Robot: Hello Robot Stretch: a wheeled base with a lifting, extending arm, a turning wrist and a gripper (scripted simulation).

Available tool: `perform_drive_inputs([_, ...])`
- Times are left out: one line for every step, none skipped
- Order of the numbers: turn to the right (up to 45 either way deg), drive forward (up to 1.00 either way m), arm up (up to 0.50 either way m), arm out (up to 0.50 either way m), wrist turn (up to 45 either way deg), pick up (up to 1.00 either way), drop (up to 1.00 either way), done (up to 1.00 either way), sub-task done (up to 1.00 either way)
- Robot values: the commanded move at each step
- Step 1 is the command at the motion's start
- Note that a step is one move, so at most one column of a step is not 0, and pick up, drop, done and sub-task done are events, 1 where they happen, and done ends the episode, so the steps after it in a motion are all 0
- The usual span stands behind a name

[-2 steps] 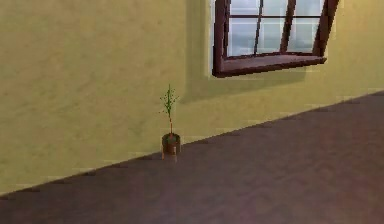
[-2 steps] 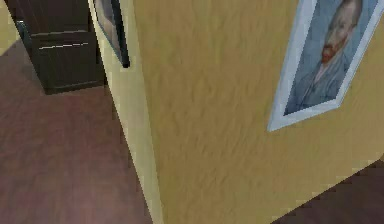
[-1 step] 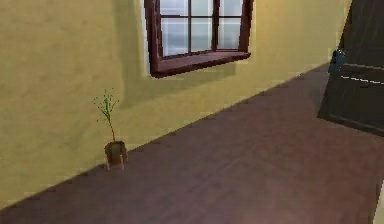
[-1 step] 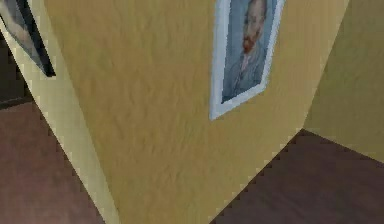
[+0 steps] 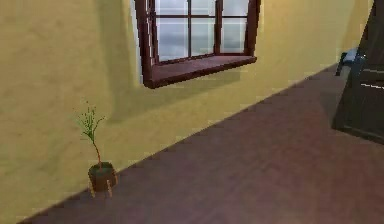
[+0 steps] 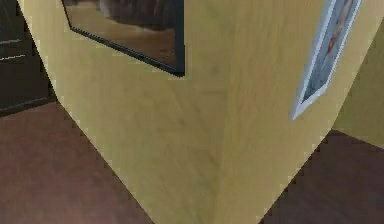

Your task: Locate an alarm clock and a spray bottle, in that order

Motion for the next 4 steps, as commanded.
perform_drive_inputs([30.0,0.00,0.00,0.00,0.0,0.00,0.00,0.00,0.00])
perform_drive_inputs([0.0,1.00,0.00,0.00,0.0,0.00,0.00,0.00,0.00])
perform_drive_inputs([0.0,1.00,0.00,0.00,0.0,0.00,0.00,0.00,0.00])
perform_drive_inputs([3.0,0.00,0.00,0.00,0.0,0.00,0.00,0.00,0.00])
